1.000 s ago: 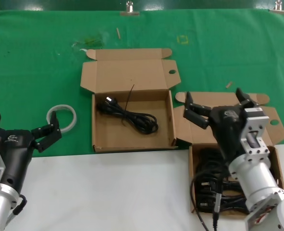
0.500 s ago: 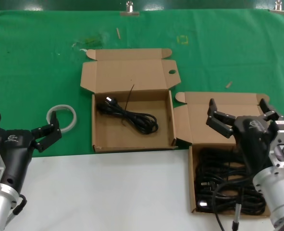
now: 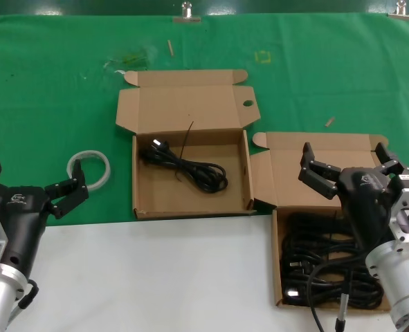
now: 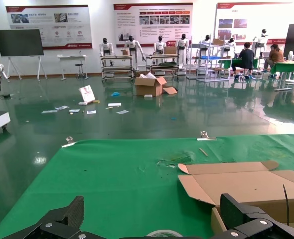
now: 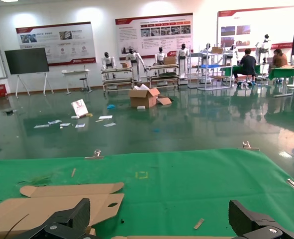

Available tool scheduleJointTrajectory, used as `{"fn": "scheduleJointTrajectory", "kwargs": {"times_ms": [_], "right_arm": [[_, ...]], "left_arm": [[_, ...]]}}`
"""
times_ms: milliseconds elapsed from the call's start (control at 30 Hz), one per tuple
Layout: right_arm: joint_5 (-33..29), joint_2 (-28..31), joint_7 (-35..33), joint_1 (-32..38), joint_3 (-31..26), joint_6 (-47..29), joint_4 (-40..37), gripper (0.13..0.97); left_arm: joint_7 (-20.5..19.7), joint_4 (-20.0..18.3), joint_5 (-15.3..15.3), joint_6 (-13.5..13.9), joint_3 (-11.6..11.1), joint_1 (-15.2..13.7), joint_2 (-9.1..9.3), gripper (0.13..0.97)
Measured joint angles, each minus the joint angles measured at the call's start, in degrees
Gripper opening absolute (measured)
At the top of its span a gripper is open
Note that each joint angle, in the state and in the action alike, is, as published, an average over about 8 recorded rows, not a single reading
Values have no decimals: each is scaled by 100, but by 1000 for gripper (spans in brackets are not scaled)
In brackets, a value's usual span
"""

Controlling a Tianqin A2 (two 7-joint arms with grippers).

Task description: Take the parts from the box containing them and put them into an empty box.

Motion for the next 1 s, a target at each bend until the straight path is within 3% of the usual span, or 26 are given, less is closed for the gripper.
{"fn": "scheduleJointTrajectory", "kwargs": {"times_ms": [1000], "right_arm": [[0,0,0,0,0,0,0,966]], "left_arm": [[0,0,0,0,0,0,0,965]]}}
